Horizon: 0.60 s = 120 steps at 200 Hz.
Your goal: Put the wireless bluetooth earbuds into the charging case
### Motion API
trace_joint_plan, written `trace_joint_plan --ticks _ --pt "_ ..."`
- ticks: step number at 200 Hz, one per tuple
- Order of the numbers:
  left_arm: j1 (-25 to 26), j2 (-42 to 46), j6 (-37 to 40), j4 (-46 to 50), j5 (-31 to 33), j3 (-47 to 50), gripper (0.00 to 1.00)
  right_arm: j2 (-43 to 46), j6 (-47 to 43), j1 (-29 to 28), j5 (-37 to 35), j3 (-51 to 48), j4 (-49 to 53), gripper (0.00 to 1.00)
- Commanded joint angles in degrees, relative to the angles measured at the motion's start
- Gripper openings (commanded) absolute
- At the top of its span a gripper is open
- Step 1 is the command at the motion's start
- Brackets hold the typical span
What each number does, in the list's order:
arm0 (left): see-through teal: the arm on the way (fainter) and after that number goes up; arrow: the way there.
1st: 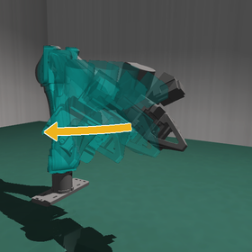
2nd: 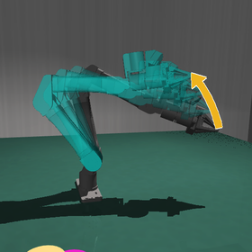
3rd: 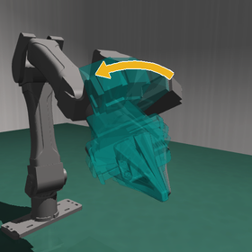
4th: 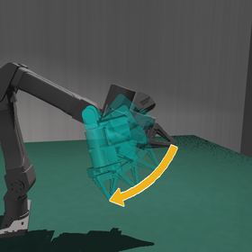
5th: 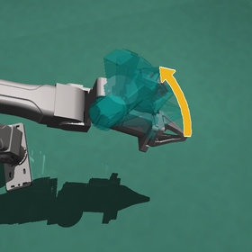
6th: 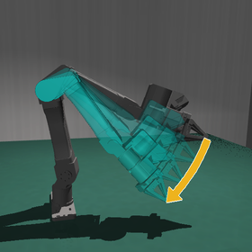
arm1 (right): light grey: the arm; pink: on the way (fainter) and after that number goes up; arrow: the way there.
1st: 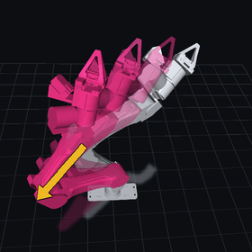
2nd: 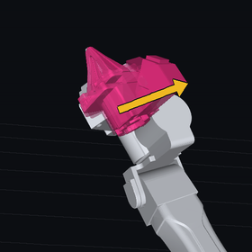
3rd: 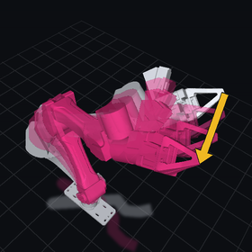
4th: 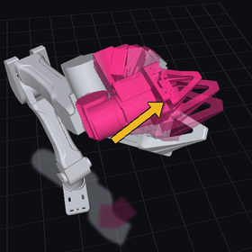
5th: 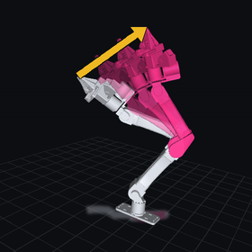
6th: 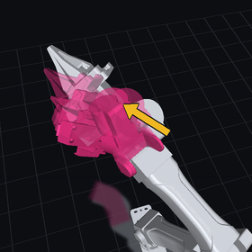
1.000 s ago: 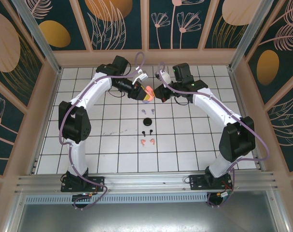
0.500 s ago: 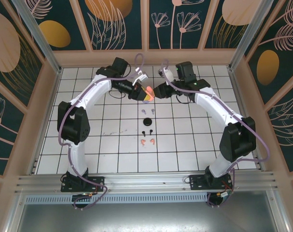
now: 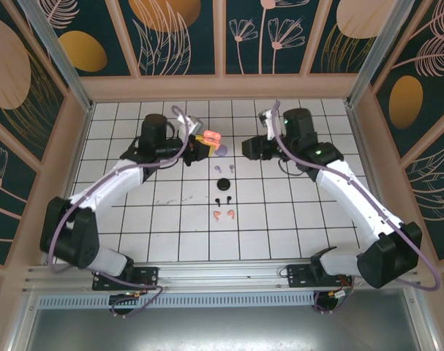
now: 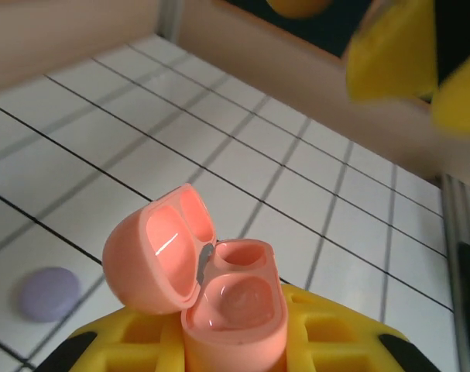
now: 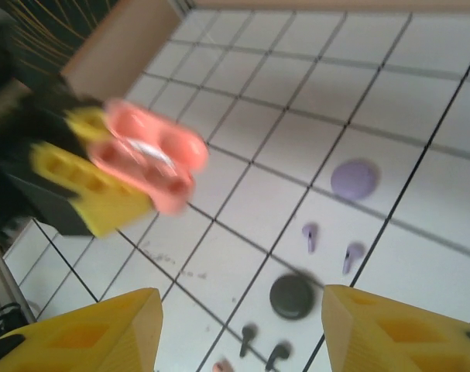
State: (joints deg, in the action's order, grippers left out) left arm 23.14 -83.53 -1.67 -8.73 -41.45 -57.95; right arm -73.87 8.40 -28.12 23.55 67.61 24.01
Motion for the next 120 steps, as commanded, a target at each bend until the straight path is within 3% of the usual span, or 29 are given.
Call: trace_joint_plan --ticks 1,32,71,120 --pt "-0.5 5.2 -6.2 -23.9 12.3 8.4 0.0 0.3 8.8 -5.2 -10.5 -4.5 2.8 0.57" --pt "-0.4 11.7 -8.0 -40.5 19.4 19.9 0.0 -0.7 19.5 -13.9 -16.9 -10.0 0.3 0.56" --pt "-0.4 16.2 -12.3 -47.0 22.4 25.7 0.0 -5.4 30.1 -23.3 -23.3 -12.2 -1.4 0.56" --pt "-0.3 20.4 -12.1 -51.8 28.5 32.1 0.0 -12.7 38.1 -29.0 -28.6 -8.3 -0.3 0.56"
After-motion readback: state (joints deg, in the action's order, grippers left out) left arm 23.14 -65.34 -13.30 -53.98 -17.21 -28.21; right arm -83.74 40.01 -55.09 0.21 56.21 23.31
